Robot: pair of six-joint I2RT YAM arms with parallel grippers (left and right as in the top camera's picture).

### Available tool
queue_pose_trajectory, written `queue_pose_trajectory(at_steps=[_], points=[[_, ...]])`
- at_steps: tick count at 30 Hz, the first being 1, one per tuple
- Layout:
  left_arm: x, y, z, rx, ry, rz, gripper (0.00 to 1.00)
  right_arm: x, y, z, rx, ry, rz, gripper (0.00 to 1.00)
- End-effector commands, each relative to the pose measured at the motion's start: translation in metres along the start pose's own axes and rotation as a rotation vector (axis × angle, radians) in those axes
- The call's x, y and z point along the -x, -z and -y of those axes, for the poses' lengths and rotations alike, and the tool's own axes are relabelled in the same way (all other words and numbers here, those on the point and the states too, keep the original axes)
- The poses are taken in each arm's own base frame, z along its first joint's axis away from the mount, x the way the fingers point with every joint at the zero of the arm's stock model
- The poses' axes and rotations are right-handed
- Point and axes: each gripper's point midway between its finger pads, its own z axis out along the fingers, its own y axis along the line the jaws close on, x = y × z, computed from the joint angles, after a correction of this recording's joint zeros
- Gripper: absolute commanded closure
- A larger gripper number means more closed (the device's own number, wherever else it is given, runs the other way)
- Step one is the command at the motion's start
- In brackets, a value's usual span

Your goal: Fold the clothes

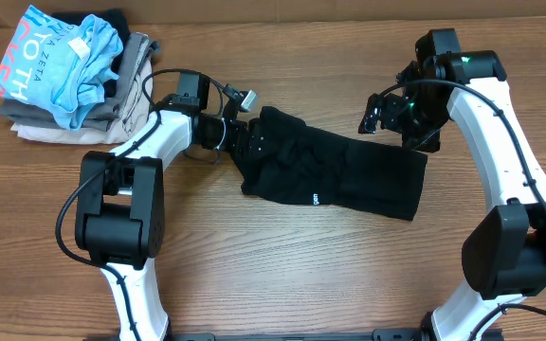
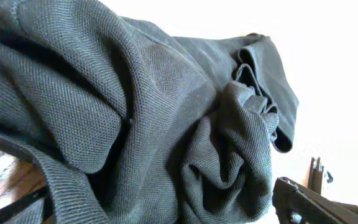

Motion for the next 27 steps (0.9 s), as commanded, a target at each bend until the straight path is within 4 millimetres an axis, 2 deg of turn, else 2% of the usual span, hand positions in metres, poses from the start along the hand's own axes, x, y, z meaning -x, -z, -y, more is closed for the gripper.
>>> queue_pose_trajectory(at_steps=[1,5,8,10,13,14,15,18,20,21,25,27], points=[[-0.005,-0.012,0.014,-0.054,0.022,-0.021,0.02,0.005,0.008,-0.002,0.001,0.013,0.033,0.00],[-0.005,-0.027,0.026,-0.061,-0.030,-0.035,0.04,0.007,0.008,-0.003,0.003,0.014,0.038,0.00],[-0.006,-0.035,0.026,-0.022,-0.025,-0.047,0.14,0.007,0.008,-0.003,0.003,0.014,0.038,0.00],[-0.006,-0.035,0.021,0.009,0.014,-0.045,0.30,0.007,0.008,-0.003,0.003,0.015,0.038,0.00],[-0.004,-0.035,0.020,0.013,0.012,-0.039,0.70,0.007,0.008,-0.003,0.003,0.015,0.038,0.03],[-0.003,-0.035,0.019,0.023,0.011,-0.036,0.88,0.007,0.008,-0.003,0.003,0.015,0.038,0.06],[-0.002,-0.035,0.016,0.041,0.022,-0.032,0.96,0.007,0.008,-0.003,0.003,0.015,0.038,0.10],[0.003,-0.030,0.006,0.101,0.060,-0.020,0.96,0.006,0.007,-0.003,0.003,0.015,0.037,0.24],[0.010,-0.020,0.000,0.143,0.080,-0.008,0.96,0.006,0.007,-0.002,0.001,0.013,0.032,0.44],[0.015,-0.011,0.000,0.167,0.088,-0.002,0.96,0.004,0.006,-0.002,0.000,0.012,0.026,0.63],[0.027,0.024,-0.001,0.297,0.110,0.012,0.96,-0.004,-0.004,0.004,-0.009,0.001,-0.007,0.96],[0.033,0.046,0.004,0.392,0.105,0.023,0.96,-0.010,-0.014,0.008,-0.015,-0.006,-0.030,0.96]])
